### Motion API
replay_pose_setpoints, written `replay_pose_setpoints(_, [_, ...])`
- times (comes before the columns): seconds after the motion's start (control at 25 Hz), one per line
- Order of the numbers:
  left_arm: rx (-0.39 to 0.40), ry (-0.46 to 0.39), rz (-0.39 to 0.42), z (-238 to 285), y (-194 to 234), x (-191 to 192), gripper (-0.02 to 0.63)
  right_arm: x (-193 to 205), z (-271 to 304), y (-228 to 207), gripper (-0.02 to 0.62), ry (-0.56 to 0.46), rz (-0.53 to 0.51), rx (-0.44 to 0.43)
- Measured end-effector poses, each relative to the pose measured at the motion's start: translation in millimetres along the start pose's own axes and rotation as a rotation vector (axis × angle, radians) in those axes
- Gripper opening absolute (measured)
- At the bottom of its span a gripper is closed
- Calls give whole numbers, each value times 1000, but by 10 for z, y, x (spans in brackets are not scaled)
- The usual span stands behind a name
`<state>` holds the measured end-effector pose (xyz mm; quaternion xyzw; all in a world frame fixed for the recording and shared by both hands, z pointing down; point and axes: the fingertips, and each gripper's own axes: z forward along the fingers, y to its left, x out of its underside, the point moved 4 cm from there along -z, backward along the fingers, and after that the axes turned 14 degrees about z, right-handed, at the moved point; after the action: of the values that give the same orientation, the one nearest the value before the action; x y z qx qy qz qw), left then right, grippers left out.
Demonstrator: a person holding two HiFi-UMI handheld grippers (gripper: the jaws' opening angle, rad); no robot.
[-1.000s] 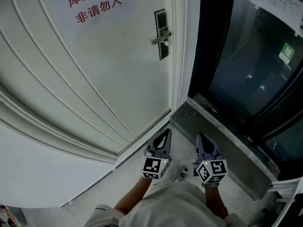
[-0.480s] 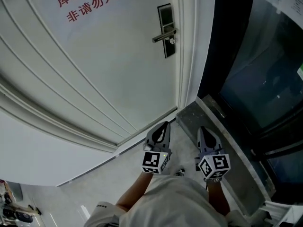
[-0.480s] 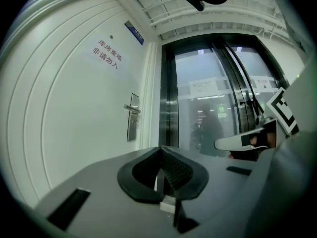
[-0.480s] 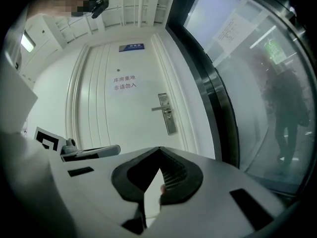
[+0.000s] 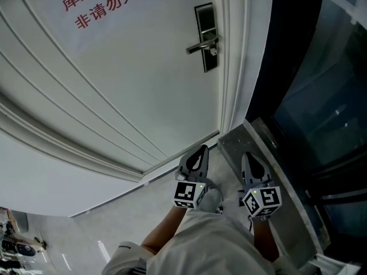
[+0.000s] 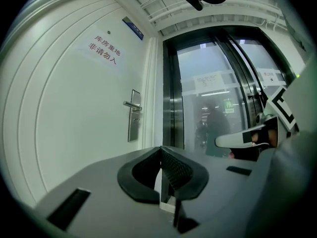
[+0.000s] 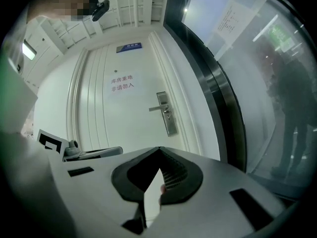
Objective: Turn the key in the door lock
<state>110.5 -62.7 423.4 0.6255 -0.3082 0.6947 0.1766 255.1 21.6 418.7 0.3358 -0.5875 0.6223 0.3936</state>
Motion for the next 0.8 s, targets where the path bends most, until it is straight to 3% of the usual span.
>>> replay_pose_setpoints(0.16, [22, 25, -9, 222, -36, 107, 9, -66, 130, -176, -8, 5, 2, 25])
replay_pose_setpoints(0.44, [0, -21, -39, 743, 66, 112, 9, -204, 501, -392, -8, 33, -33, 16])
replay_pose_setpoints(0.8, [-60, -64, -47, 1238, 577, -50, 9, -555, 1404, -296, -8, 39, -97, -84])
